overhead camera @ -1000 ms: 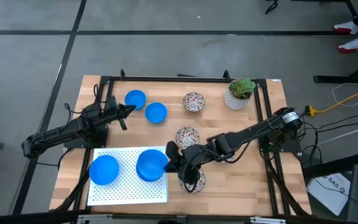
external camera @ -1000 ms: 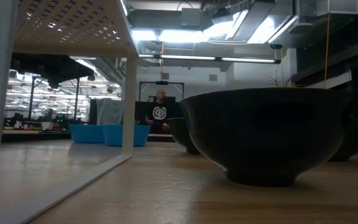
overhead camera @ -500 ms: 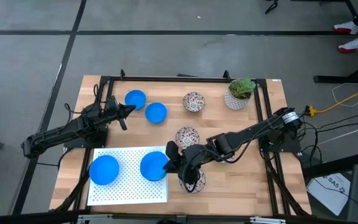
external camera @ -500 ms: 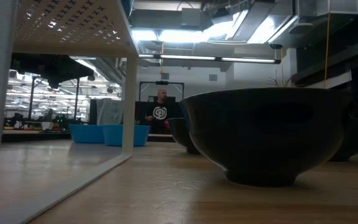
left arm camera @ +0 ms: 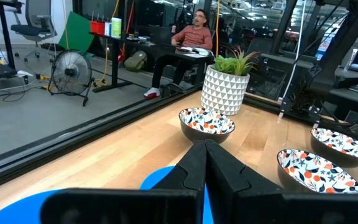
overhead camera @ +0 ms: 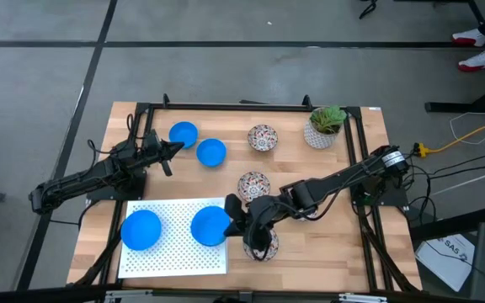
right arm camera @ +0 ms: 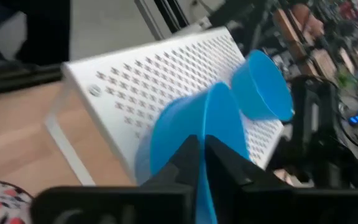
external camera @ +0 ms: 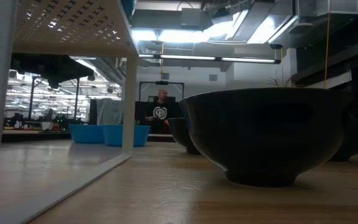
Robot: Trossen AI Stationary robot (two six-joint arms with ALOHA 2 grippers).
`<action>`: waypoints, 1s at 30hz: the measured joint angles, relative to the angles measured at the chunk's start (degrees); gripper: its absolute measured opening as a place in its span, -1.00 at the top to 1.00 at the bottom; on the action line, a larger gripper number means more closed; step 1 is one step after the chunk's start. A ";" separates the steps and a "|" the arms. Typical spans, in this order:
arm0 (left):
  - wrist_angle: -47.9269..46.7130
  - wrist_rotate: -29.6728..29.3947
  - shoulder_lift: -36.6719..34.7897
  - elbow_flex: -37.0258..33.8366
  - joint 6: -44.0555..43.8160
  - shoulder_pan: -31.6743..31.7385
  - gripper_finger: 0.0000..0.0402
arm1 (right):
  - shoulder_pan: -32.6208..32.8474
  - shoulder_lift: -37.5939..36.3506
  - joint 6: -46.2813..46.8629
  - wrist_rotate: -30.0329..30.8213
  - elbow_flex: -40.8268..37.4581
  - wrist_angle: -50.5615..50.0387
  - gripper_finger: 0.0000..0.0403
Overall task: Pick & Place Mini bowls
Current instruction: Stack the blue bowl on top of the right blue bowl on the shelf
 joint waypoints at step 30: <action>0.00 0.01 0.00 -0.02 -0.02 -0.01 0.99 | -2.16 2.42 4.00 -6.40 -0.02 1.16 0.93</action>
